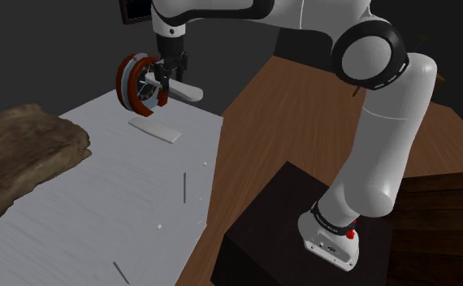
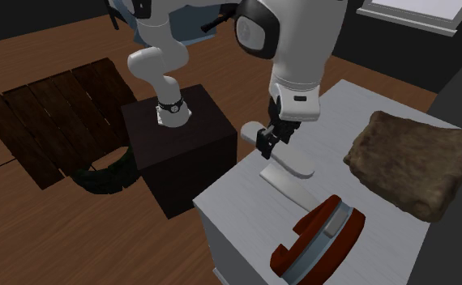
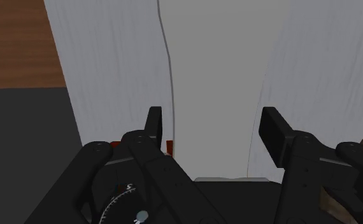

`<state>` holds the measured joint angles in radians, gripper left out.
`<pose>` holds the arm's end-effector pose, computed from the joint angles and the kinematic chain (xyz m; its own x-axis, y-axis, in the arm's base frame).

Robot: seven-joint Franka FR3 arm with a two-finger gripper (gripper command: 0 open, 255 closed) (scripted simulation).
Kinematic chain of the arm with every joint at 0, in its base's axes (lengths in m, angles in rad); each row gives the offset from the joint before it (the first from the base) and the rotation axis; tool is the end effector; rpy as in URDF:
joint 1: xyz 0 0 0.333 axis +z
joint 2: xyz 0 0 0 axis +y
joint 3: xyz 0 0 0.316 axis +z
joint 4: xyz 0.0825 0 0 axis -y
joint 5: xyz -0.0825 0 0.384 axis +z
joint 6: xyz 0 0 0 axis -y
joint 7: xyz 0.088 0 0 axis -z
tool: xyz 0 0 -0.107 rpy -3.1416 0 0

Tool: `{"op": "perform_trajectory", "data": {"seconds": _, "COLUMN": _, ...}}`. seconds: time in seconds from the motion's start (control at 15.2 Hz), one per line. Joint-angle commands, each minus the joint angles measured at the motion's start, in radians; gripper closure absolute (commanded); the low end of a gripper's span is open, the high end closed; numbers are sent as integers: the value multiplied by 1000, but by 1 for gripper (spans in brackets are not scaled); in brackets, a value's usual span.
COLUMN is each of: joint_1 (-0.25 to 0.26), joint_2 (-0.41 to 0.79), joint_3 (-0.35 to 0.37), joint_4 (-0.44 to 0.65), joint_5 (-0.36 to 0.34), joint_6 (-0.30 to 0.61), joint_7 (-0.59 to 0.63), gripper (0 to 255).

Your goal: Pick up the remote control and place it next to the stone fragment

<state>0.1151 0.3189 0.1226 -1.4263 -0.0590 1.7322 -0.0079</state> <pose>0.6415 0.1385 0.5150 0.9690 0.2468 -0.0108 0.2470 -0.9688 0.0197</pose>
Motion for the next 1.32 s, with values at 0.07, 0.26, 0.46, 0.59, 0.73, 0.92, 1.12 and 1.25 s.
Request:
{"op": "perform_trajectory", "data": {"seconds": 0.07, "joint_1": 42, "joint_2": -4, "joint_3": 21, "joint_4": 1, "joint_5": -5, "joint_6": -6, "joint_7": 63, "gripper": 255}}
{"op": "perform_trajectory", "data": {"seconds": 0.26, "joint_1": 86, "joint_2": 6, "joint_3": 41, "joint_4": 15, "joint_5": -12, "joint_6": -13, "joint_7": 128, "gripper": 255}}
{"op": "perform_trajectory", "data": {"seconds": 0.46, "joint_1": 131, "joint_2": 26, "joint_3": 62, "joint_4": 43, "joint_5": -21, "joint_6": -24, "joint_7": 192, "gripper": 255}}
{"op": "perform_trajectory", "data": {"seconds": 0.59, "joint_1": 163, "joint_2": 44, "joint_3": 74, "joint_4": 70, "joint_5": -28, "joint_6": -34, "joint_7": 234, "gripper": 255}}
{"op": "perform_trajectory", "data": {"seconds": 0.73, "joint_1": 196, "joint_2": 67, "joint_3": 86, "joint_4": 103, "joint_5": -36, "joint_6": -46, "joint_7": 276, "gripper": 255}}
{"op": "perform_trajectory", "data": {"seconds": 0.92, "joint_1": 247, "joint_2": 111, "joint_3": 102, "joint_4": 168, "joint_5": -50, "joint_6": -70, "joint_7": 338, "gripper": 255}}
{"op": "perform_trajectory", "data": {"seconds": 1.12, "joint_1": 309, "joint_2": 174, "joint_3": 116, "joint_4": 264, "joint_5": -68, "joint_6": -107, "joint_7": 404, "gripper": 255}}
{"op": "perform_trajectory", "data": {"seconds": 1.25, "joint_1": 306, "joint_2": 168, "joint_3": 116, "joint_4": 228, "joint_5": -67, "joint_6": -76, "joint_7": 405, "gripper": 255}}
